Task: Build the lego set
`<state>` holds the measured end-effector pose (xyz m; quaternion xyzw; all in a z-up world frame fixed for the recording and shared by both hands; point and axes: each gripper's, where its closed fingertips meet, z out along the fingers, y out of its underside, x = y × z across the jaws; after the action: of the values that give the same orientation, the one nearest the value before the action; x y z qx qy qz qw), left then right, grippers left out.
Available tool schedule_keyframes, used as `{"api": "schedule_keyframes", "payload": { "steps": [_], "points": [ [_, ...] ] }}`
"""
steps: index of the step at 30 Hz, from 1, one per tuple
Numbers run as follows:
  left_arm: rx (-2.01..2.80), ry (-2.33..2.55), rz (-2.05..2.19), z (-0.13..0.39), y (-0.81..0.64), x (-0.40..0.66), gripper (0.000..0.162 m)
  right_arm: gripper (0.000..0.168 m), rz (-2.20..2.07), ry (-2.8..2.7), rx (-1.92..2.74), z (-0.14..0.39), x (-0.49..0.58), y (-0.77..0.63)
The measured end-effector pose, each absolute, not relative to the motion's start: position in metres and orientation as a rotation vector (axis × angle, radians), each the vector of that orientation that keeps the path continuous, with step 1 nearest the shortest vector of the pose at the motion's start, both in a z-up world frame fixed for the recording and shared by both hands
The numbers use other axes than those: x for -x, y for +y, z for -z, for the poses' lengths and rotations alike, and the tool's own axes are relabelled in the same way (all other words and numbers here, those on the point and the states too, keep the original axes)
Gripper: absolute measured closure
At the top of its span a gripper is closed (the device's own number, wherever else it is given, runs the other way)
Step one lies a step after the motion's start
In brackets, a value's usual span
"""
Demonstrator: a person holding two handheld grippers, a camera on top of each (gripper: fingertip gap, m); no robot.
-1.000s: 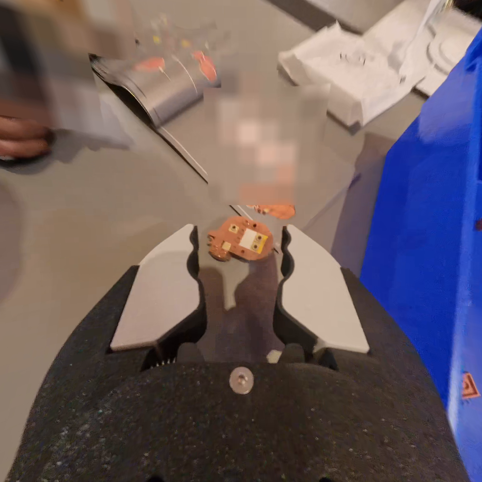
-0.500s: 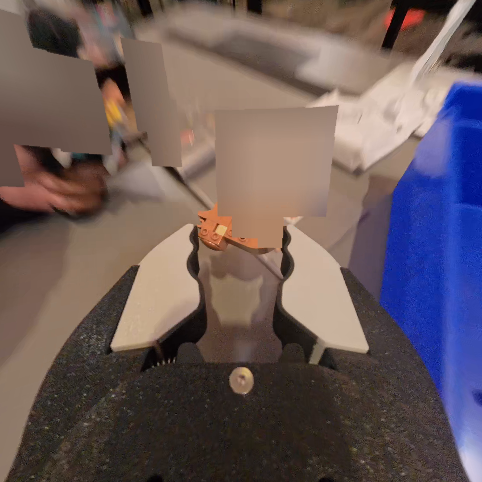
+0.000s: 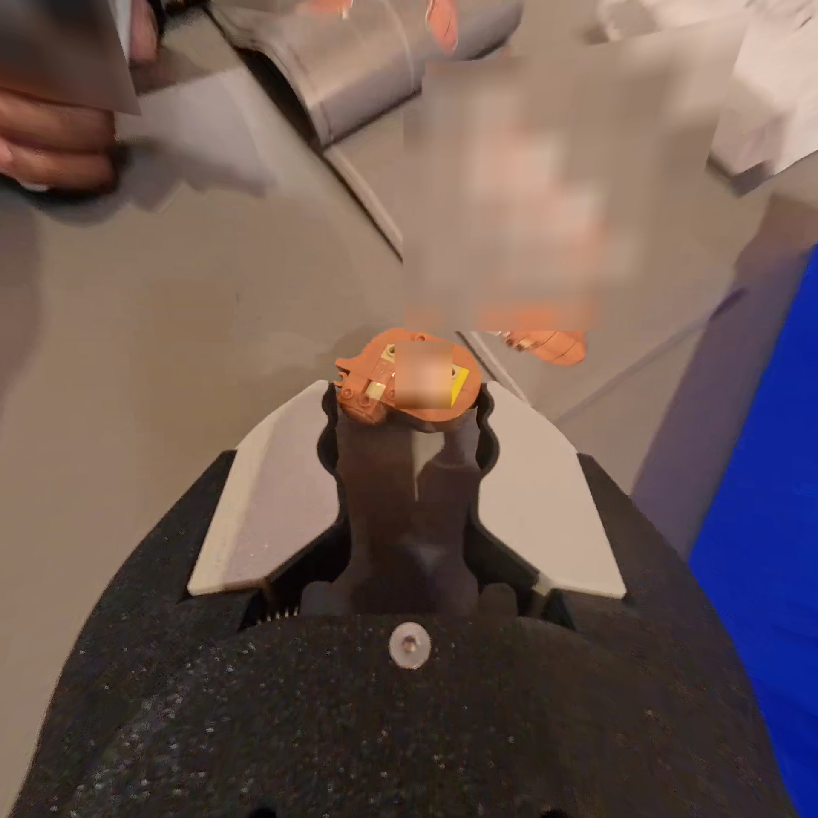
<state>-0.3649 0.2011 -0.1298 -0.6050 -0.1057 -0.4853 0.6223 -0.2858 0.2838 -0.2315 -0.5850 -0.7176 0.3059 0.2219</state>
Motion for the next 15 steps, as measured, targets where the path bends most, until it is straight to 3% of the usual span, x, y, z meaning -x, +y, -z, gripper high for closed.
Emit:
{"api": "schedule_keyframes", "payload": {
  "steps": [15],
  "points": [
    [1.397, -0.242, 1.15, 0.131, 0.201, 0.363, 0.156, 0.107, -0.88, -2.078, 1.549, 0.223, 0.276, 0.267]
  ]
}}
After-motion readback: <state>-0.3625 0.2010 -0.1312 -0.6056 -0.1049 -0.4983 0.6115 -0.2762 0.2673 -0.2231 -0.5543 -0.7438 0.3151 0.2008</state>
